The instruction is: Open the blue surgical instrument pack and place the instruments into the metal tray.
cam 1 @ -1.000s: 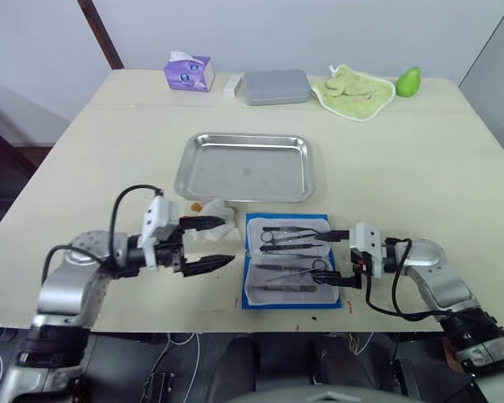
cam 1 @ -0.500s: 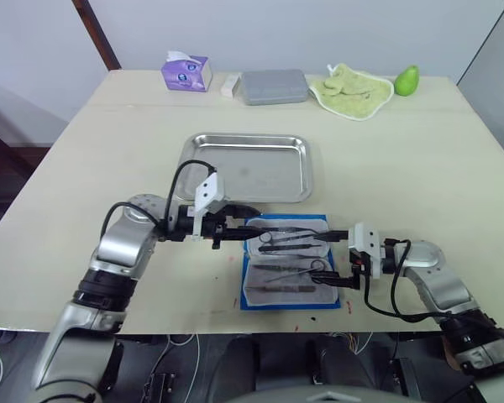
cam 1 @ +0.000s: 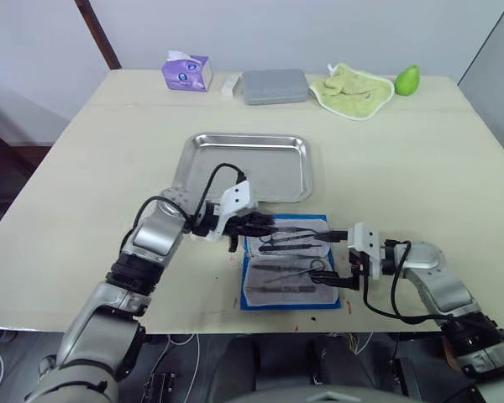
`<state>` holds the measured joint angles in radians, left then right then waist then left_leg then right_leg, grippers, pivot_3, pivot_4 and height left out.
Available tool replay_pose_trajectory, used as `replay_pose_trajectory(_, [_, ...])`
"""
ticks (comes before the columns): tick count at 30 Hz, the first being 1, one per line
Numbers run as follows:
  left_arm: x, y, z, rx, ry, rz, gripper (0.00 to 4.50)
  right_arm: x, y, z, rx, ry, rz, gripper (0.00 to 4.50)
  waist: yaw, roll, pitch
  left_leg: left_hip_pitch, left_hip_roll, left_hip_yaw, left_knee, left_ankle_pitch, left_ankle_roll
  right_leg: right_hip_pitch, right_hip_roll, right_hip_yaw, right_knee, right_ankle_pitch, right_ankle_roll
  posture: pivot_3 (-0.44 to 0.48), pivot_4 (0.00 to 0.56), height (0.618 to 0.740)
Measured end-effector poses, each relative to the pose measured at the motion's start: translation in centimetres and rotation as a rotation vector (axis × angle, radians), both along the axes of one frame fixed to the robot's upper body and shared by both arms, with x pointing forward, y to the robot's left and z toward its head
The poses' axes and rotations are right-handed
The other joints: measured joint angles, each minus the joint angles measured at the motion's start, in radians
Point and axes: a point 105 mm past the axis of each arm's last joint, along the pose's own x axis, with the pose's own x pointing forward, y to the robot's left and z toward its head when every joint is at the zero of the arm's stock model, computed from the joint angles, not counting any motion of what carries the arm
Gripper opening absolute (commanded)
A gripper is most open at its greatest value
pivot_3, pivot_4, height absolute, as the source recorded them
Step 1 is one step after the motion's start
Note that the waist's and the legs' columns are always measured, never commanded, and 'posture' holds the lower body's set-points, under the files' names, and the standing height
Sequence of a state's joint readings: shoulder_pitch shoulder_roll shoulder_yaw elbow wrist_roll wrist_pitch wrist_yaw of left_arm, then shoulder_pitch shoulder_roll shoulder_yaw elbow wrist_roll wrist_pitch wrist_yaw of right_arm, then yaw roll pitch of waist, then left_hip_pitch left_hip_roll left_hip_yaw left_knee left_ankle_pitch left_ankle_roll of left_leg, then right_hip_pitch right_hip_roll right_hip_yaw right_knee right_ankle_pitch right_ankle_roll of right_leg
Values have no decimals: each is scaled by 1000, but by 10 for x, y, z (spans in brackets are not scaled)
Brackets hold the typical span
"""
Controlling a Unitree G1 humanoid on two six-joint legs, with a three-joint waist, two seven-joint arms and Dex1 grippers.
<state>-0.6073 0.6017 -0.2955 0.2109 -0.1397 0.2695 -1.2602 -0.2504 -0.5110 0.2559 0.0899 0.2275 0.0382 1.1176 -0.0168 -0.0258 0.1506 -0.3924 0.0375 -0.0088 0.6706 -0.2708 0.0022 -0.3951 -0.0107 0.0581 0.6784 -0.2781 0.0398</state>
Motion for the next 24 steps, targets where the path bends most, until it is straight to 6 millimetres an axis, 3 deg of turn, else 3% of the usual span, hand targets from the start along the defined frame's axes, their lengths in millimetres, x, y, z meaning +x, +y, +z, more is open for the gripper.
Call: replay_pose_trajectory(24, [7,-11,-4,116,-82,-19,1197,-1,0,-1,2,2,-8,4500,0,0,0,0,0,0,0,0,0,0,0,0,0,0,0,0,150,740])
